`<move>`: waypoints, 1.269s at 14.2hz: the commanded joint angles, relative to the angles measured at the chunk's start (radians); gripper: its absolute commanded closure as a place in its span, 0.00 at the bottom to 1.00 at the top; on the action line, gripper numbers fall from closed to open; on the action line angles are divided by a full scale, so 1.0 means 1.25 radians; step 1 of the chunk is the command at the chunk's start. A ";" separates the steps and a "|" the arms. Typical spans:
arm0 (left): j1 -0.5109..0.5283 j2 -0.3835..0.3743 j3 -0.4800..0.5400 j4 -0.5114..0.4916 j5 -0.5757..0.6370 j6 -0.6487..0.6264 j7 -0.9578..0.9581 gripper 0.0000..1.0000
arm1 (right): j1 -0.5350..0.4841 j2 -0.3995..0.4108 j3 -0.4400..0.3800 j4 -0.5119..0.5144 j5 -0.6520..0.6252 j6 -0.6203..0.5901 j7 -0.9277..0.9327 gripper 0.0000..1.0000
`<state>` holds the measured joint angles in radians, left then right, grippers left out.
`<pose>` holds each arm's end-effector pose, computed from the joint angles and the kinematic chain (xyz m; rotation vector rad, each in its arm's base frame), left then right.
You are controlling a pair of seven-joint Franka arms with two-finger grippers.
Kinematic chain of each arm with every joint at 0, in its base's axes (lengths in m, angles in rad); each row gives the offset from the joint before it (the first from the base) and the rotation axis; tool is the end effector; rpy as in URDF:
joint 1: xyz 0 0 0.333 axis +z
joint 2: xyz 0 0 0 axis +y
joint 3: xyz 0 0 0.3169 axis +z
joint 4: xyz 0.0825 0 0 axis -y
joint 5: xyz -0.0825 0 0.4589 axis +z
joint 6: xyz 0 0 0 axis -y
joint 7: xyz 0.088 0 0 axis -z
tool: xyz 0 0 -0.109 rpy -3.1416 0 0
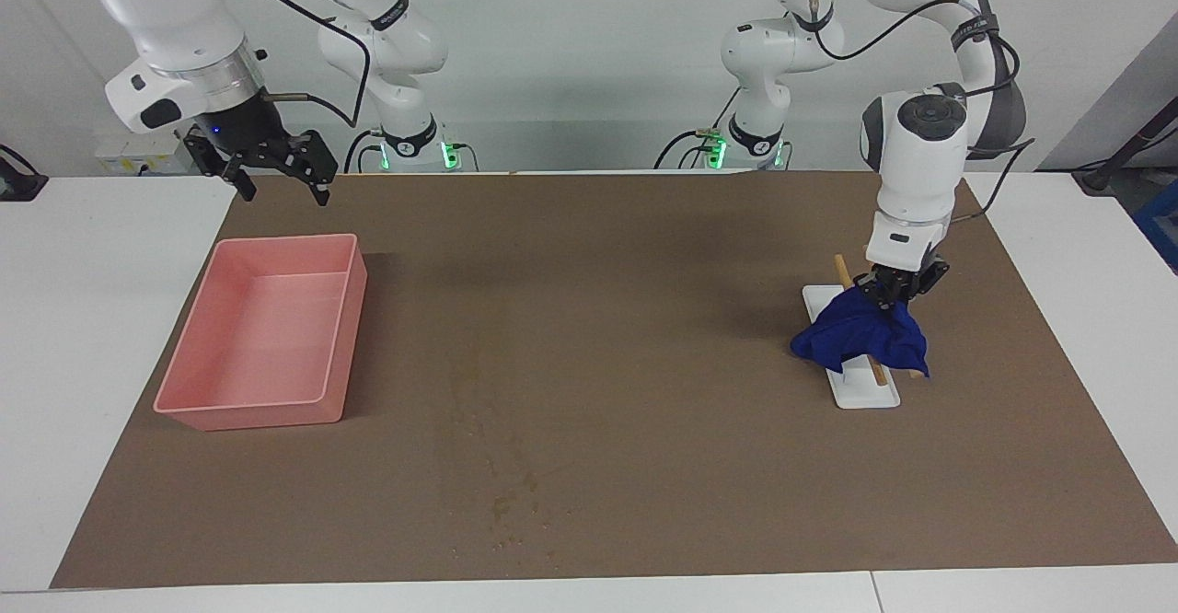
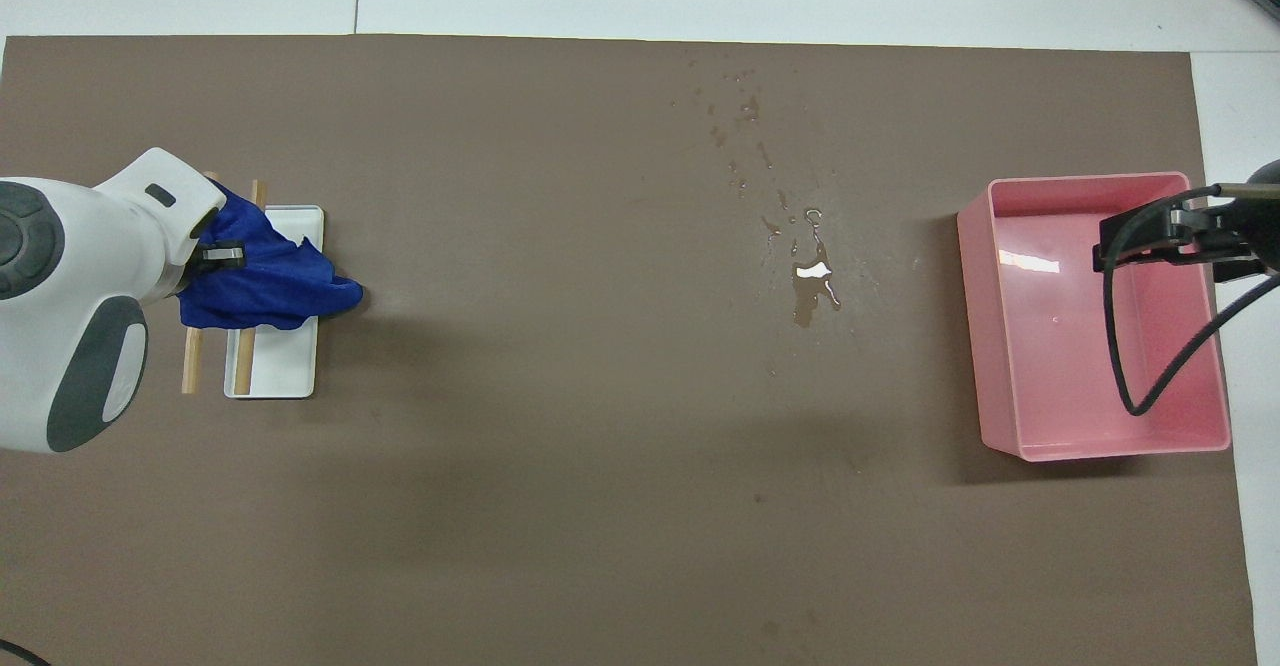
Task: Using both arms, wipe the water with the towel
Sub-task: 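Grasp the blue towel with the left gripper and lift it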
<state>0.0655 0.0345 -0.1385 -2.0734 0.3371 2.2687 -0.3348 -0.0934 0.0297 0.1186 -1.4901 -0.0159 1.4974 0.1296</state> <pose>0.6339 -0.0371 0.3909 -2.8921 -0.0945 -0.3080 0.6313 0.0130 0.6423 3.1230 -0.1647 -0.0331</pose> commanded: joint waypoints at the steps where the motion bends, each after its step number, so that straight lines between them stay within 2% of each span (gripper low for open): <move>1: -0.011 0.008 -0.002 0.052 -0.007 -0.073 -0.018 1.00 | -0.006 -0.007 0.006 -0.002 0.015 -0.011 0.006 0.00; 2: -0.012 0.008 -0.003 0.091 -0.039 -0.131 -0.019 1.00 | -0.003 -0.007 0.006 -0.002 0.015 -0.011 0.007 0.00; 5: 0.004 0.015 0.003 0.201 -0.300 -0.260 -0.068 1.00 | 0.005 -0.009 0.008 -0.002 0.014 -0.011 0.012 0.00; 8: 0.010 -0.013 0.004 0.218 -0.414 -0.324 -0.302 1.00 | 0.006 -0.009 0.009 -0.002 0.015 -0.009 0.015 0.00; 10: 0.010 -0.036 0.004 0.217 -0.532 -0.329 -0.486 1.00 | 0.007 -0.008 0.024 -0.001 0.030 -0.008 0.043 0.00; 13: 0.008 -0.056 0.002 0.214 -0.708 -0.324 -0.717 1.00 | 0.007 -0.008 0.047 -0.001 0.092 -0.001 0.195 0.00; 17: -0.008 -0.072 -0.009 0.214 -0.872 -0.304 -0.856 1.00 | 0.007 -0.005 0.114 -0.002 0.107 0.039 0.398 0.00; 18: -0.014 -0.075 -0.019 0.212 -0.899 -0.293 -0.877 1.00 | 0.007 -0.002 0.133 -0.004 0.140 0.063 0.469 0.00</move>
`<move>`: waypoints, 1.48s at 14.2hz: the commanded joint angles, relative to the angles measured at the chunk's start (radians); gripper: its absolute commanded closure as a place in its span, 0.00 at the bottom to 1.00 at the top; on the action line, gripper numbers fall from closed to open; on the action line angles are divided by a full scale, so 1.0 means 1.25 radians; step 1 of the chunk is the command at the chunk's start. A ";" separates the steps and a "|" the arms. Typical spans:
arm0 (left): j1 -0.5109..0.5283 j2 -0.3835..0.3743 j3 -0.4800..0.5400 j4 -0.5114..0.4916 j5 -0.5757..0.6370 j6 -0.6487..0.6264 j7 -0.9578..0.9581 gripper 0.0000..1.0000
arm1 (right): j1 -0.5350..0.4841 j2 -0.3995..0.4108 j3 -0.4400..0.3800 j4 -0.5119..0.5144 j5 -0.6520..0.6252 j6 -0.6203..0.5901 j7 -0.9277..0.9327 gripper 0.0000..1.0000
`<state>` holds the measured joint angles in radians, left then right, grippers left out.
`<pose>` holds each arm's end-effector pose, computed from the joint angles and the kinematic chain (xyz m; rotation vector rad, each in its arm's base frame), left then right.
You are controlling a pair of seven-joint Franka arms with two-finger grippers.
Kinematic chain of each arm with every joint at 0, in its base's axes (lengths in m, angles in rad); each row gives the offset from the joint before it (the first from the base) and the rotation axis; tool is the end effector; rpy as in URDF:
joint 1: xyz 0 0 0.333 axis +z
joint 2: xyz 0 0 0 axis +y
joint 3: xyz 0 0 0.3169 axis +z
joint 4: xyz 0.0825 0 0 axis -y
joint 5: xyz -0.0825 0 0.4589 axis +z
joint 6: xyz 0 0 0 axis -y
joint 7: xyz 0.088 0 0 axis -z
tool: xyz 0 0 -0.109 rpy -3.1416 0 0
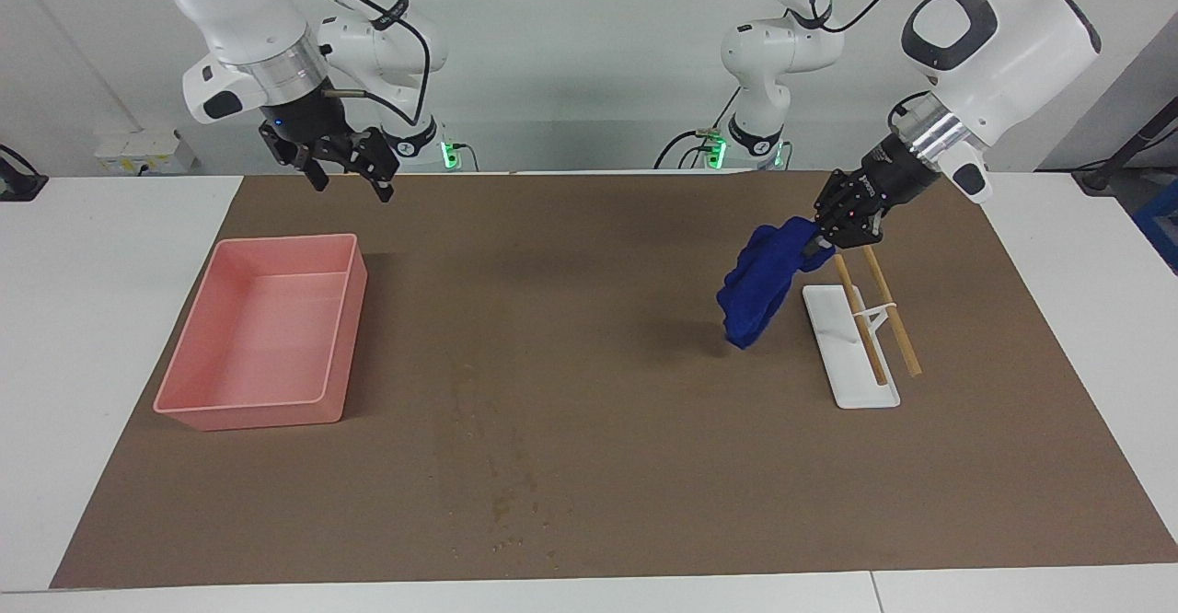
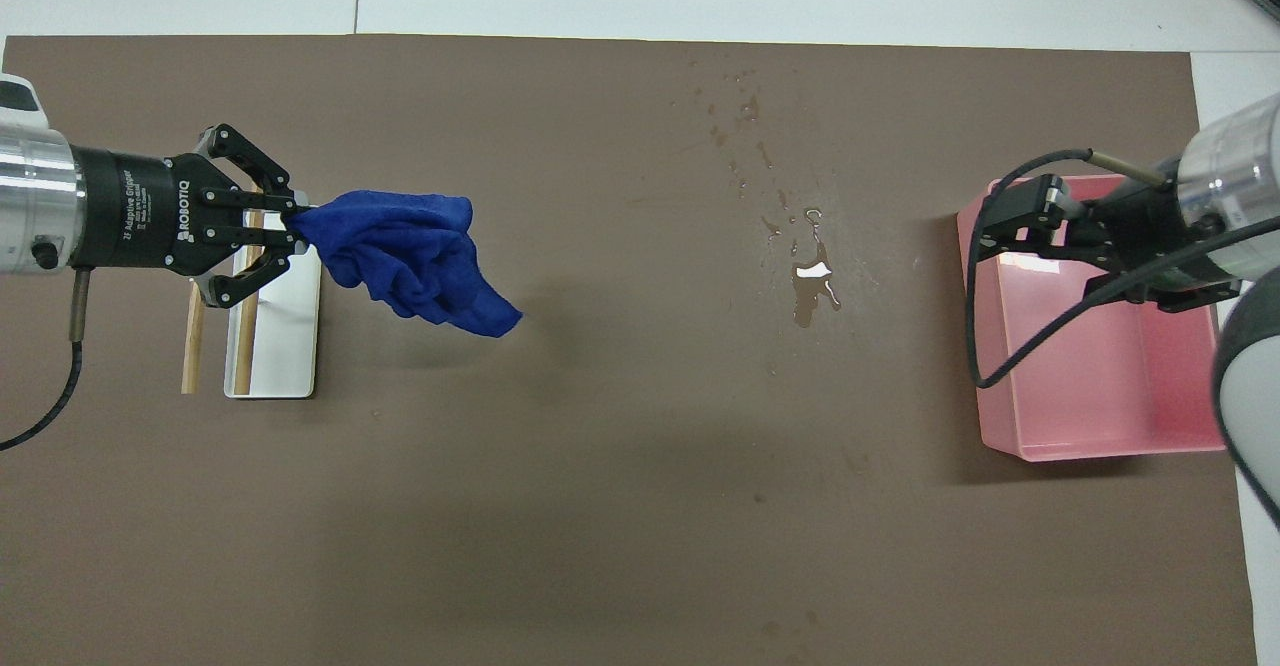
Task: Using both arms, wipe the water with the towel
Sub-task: 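Carry the towel toward the center while the right gripper approaches it, then grasp the towel with the right gripper while the left gripper releases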
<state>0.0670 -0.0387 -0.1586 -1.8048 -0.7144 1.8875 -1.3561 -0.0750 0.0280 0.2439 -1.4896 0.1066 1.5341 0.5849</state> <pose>0.6333 -0.1096 0.5648 1.8762 1.6673 -0.4791 0.6240 0.1163 0.6480 -2.9658 0.6187 0.0388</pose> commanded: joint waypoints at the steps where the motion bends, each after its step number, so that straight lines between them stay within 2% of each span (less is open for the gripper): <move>1: -0.016 -0.022 -0.017 -0.005 -0.082 0.020 -0.080 1.00 | -0.006 0.003 0.042 -0.006 0.078 0.065 0.196 0.00; 4: -0.034 -0.023 -0.086 -0.010 -0.113 0.081 -0.104 1.00 | 0.068 0.035 0.045 -0.006 0.116 0.180 0.461 0.01; 7: -0.122 -0.023 -0.092 -0.024 -0.108 0.170 -0.092 1.00 | 0.118 0.084 0.047 0.010 0.170 0.276 0.646 0.01; 10: -0.193 -0.023 -0.092 -0.030 -0.105 0.241 -0.030 1.00 | 0.171 0.105 0.049 0.017 0.176 0.368 0.728 0.01; 15: -0.244 -0.027 -0.093 -0.034 -0.105 0.336 0.045 1.00 | 0.238 0.147 0.048 0.021 0.167 0.419 0.797 0.02; 19: -0.262 -0.034 -0.094 -0.046 -0.108 0.388 0.041 1.00 | 0.227 0.147 0.048 0.011 0.164 0.366 0.794 0.01; 20: -0.262 -0.034 -0.094 -0.050 -0.108 0.399 0.041 1.00 | 0.227 0.146 0.048 0.010 0.164 0.363 0.792 0.03; 21: -0.262 -0.035 -0.094 -0.050 -0.108 0.399 0.039 1.00 | 0.226 0.146 0.048 0.010 0.164 0.363 0.791 0.25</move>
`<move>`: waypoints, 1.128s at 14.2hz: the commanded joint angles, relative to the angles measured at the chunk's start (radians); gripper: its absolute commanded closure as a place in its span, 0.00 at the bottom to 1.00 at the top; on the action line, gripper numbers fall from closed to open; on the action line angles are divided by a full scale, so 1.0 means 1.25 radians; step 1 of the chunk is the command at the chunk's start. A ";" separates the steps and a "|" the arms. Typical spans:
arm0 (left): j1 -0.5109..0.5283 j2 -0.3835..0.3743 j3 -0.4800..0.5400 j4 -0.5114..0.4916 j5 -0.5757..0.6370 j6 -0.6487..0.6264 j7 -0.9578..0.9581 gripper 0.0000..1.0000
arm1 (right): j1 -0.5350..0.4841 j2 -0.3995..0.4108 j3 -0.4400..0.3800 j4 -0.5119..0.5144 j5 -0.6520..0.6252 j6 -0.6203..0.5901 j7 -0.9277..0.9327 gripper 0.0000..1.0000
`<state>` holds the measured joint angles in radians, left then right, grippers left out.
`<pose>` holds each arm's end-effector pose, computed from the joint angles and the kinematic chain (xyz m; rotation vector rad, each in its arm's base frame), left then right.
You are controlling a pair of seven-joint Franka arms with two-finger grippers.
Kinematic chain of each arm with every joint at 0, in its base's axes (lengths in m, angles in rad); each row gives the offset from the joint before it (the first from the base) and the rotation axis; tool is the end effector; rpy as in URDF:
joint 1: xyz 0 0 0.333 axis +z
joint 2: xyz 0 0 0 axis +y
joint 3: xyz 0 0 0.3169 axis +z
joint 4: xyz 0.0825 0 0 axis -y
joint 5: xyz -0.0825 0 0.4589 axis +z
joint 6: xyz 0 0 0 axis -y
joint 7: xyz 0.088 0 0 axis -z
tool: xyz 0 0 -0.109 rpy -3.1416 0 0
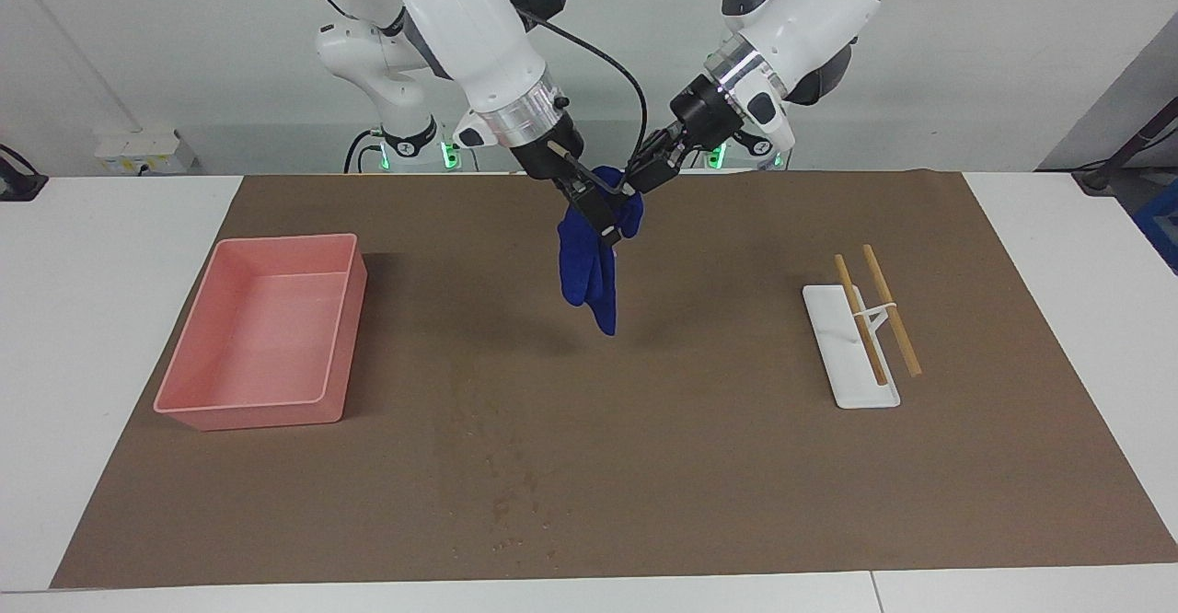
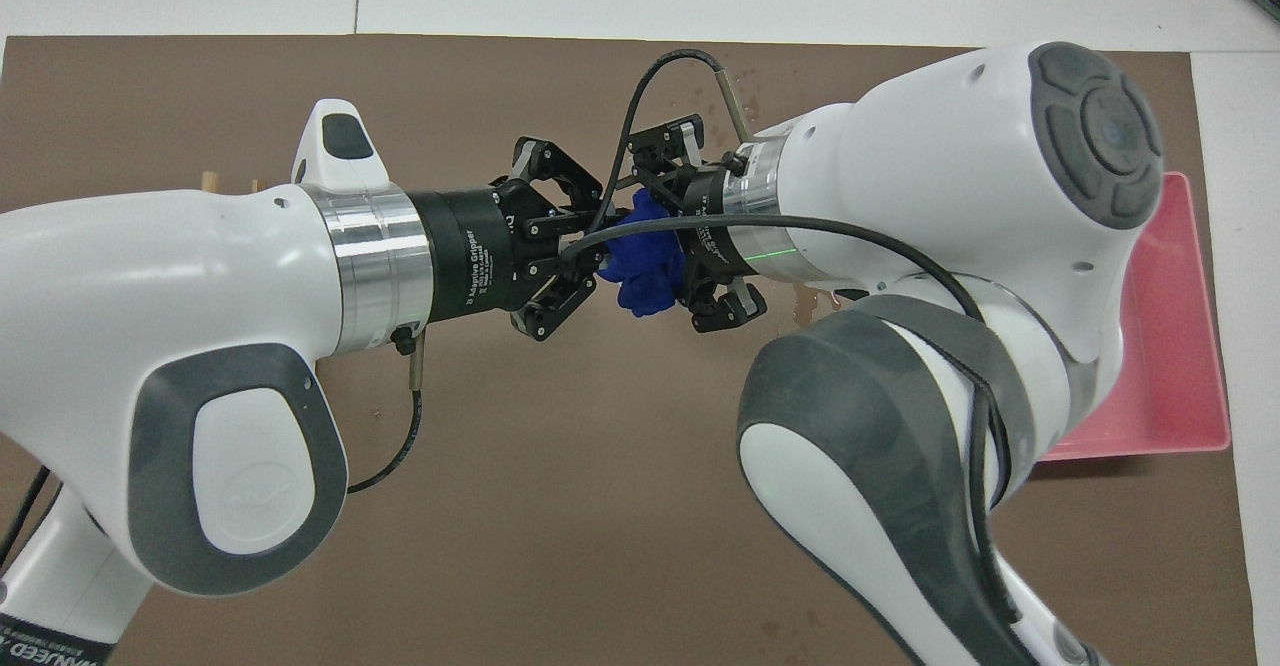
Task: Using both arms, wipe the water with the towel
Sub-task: 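Grasp the towel with the right gripper while the left gripper releases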
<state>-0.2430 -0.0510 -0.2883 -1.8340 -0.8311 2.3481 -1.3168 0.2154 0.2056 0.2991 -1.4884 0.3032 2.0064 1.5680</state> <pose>0.5669 -0.3510 0.5963 1.8635 1.2899 -0.3122 0.6329 0.3565 0.5851 -2.2490 1.4632 0.1956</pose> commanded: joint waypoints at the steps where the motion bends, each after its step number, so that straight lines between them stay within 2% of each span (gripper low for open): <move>1: -0.014 -0.027 0.010 -0.026 -0.015 0.033 0.009 1.00 | -0.007 0.004 0.004 0.010 0.008 -0.016 0.005 0.68; 2: -0.014 -0.027 0.010 -0.026 -0.016 0.036 0.009 1.00 | -0.008 0.004 0.003 0.010 0.019 -0.021 0.006 1.00; 6: -0.006 -0.027 0.010 -0.026 -0.017 0.034 0.005 1.00 | -0.020 -0.002 0.000 0.011 0.013 -0.045 0.002 1.00; 7: -0.004 -0.027 0.011 -0.026 -0.017 0.032 0.005 0.82 | -0.021 -0.002 0.000 0.011 0.008 -0.045 0.001 1.00; 8: -0.003 -0.025 0.011 -0.024 -0.017 0.029 -0.001 0.37 | -0.021 -0.005 -0.001 0.011 0.005 -0.045 0.000 1.00; 9: -0.003 -0.025 0.012 -0.024 -0.017 0.024 -0.008 0.00 | -0.021 -0.006 -0.002 0.011 0.005 -0.045 -0.001 1.00; 12: 0.011 -0.025 0.020 -0.026 -0.008 0.022 -0.009 0.00 | -0.030 -0.020 -0.005 0.008 0.003 -0.053 -0.031 1.00; 14: 0.068 -0.027 0.020 -0.030 0.001 0.013 -0.008 0.00 | -0.031 -0.029 -0.006 0.007 -0.021 -0.077 -0.071 1.00; 16: 0.112 -0.024 0.020 -0.024 0.078 -0.036 0.000 0.00 | -0.040 -0.029 -0.005 0.007 -0.057 -0.092 -0.104 1.00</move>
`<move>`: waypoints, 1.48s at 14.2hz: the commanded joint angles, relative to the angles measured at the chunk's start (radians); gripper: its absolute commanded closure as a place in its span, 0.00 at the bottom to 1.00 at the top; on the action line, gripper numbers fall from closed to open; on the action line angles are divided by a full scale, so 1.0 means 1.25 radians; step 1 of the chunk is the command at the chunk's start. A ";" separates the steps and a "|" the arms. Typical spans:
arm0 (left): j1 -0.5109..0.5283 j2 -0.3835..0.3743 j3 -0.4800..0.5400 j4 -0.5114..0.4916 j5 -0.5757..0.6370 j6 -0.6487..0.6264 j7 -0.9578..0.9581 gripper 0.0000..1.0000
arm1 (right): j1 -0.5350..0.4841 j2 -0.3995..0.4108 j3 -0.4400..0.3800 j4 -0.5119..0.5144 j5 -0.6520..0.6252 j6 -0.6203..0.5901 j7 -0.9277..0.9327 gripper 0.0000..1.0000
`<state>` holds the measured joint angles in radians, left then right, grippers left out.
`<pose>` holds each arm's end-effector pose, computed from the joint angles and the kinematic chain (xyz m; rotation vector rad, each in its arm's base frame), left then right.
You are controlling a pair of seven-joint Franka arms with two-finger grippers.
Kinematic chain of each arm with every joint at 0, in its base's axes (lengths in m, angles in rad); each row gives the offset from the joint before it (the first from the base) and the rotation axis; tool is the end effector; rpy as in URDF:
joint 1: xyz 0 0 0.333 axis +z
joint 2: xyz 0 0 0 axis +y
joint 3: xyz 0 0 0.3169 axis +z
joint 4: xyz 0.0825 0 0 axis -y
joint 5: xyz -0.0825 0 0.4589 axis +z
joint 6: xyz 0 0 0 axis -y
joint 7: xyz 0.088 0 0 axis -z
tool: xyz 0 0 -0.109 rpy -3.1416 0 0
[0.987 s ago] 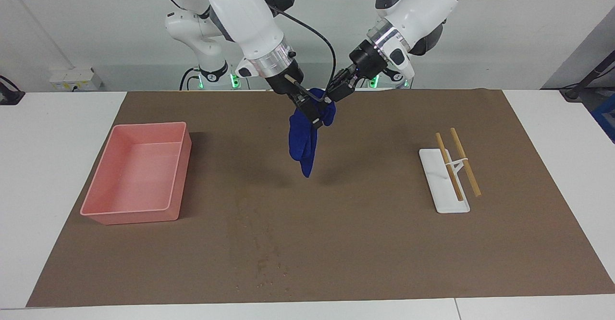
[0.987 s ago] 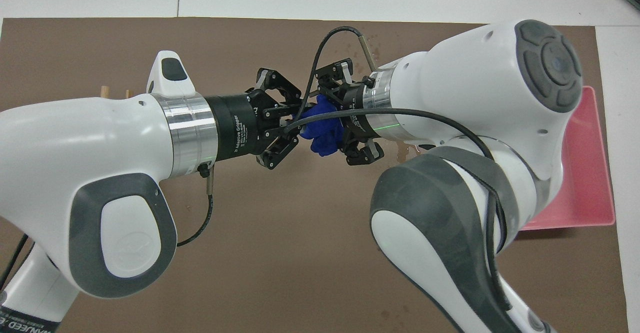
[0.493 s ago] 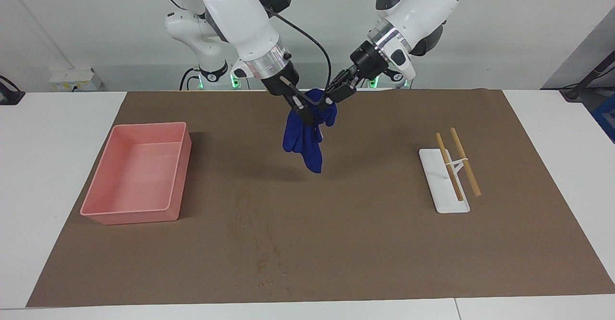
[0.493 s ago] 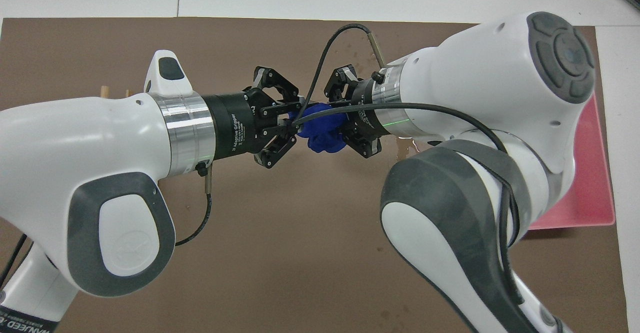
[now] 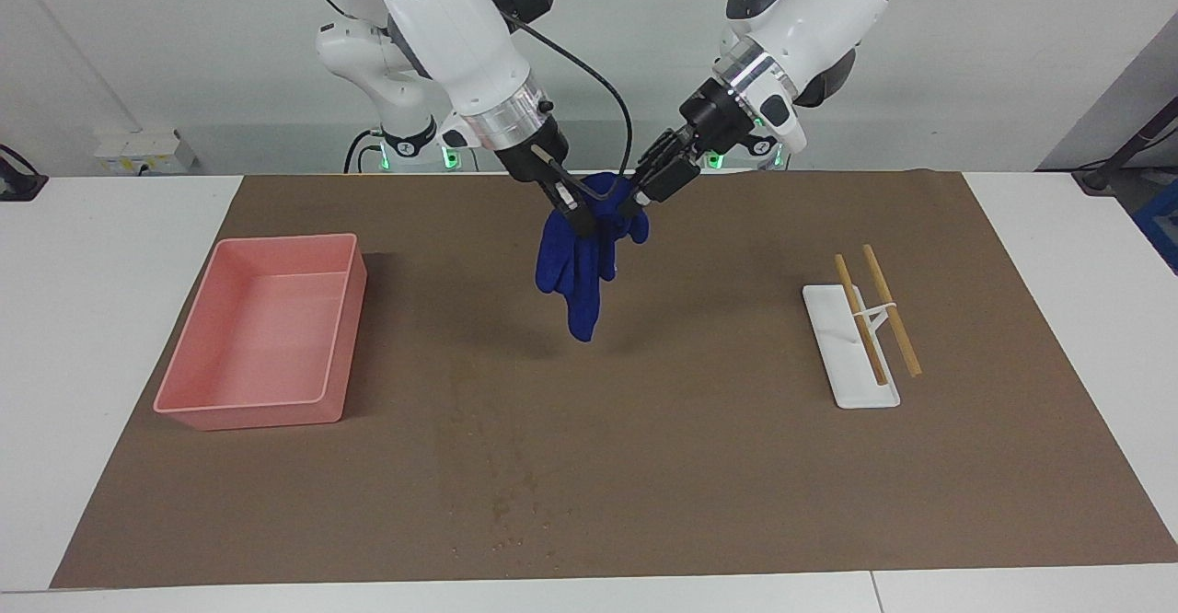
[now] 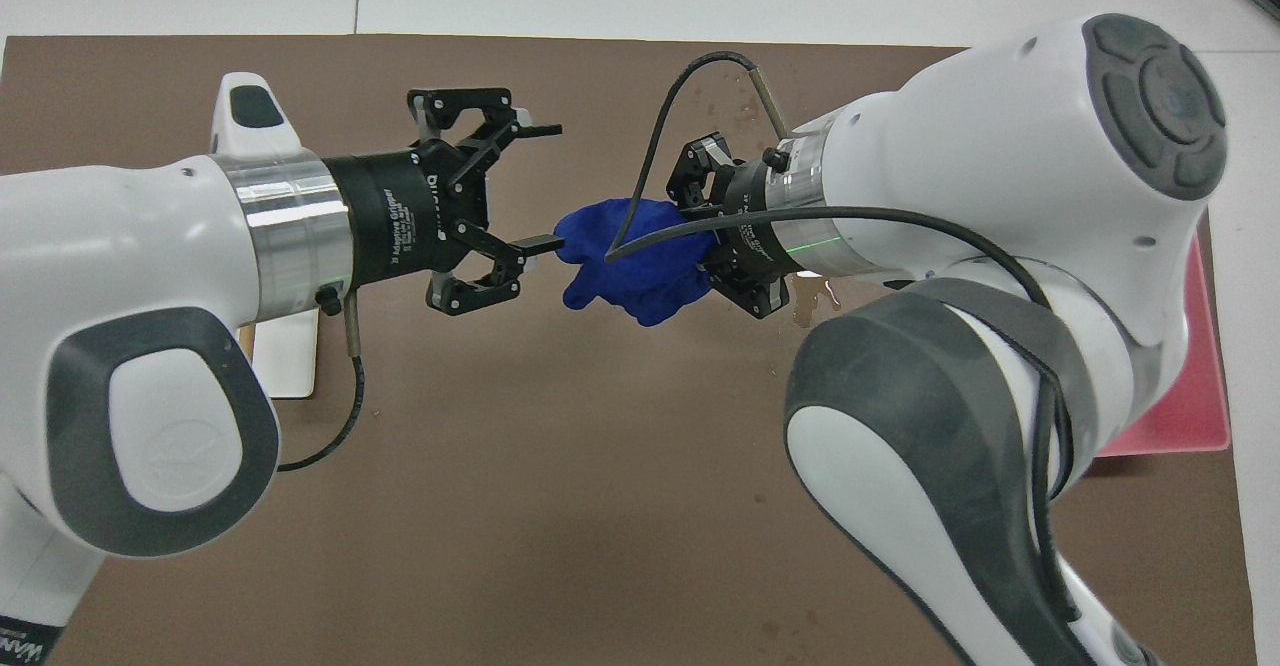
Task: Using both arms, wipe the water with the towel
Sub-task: 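Grasp the towel with the right gripper while the left gripper releases, then lower the towel onto the water spill while the left gripper withdraws, then wipe the towel across the spill with the right gripper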
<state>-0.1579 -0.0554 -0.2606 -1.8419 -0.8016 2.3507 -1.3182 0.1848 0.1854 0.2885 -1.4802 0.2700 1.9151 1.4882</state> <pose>0.6016 -0.2836 0.5945 1.8060 1.3885 -0.2280 0.6350 0.3280 0.5927 -2.3543 1.4196 0.1683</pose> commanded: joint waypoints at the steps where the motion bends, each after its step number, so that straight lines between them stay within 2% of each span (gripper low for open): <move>1: 0.048 -0.017 -0.004 -0.014 0.158 -0.045 0.021 0.00 | -0.017 -0.015 0.004 -0.004 -0.042 -0.020 -0.058 1.00; 2: 0.044 -0.016 -0.006 -0.013 0.277 -0.050 0.052 0.00 | -0.019 -0.015 0.004 -0.006 -0.049 -0.021 -0.076 1.00; 3: 0.044 -0.016 -0.006 -0.011 0.347 -0.074 0.085 0.00 | -0.032 -0.015 0.004 -0.009 -0.058 -0.020 -0.104 1.00; 4: 0.047 -0.015 -0.005 0.003 0.394 -0.126 0.148 0.00 | -0.048 -0.015 0.004 -0.011 -0.063 -0.019 -0.142 1.00; 7: 0.092 -0.012 -0.001 0.051 0.495 -0.311 0.502 0.00 | -0.100 -0.012 0.004 -0.040 -0.087 -0.009 -0.295 1.00; 10: 0.135 -0.015 -0.001 0.056 0.598 -0.386 0.776 0.00 | -0.135 0.018 0.004 -0.053 -0.141 0.034 -0.459 1.00; 13: 0.197 -0.011 -0.001 0.100 0.624 -0.526 0.973 0.00 | -0.170 0.065 0.004 -0.075 -0.188 0.091 -0.546 1.00; 15: 0.210 0.023 0.000 0.183 0.667 -0.635 1.054 0.00 | -0.191 0.065 0.006 -0.148 -0.188 0.172 -0.591 1.00; 17: 0.232 0.058 0.002 0.245 0.671 -0.675 1.062 0.00 | -0.190 0.065 0.006 -0.223 -0.188 0.236 -0.603 1.00; 21: 0.234 0.015 -0.001 0.161 0.660 -0.650 1.063 0.00 | -0.186 0.076 0.007 -0.309 -0.188 0.303 -0.603 1.00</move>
<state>0.1290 -0.0162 -0.2495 -1.5994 0.0119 1.5396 0.0042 -0.0415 0.3012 0.2866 -1.7989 0.0520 2.2317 0.7491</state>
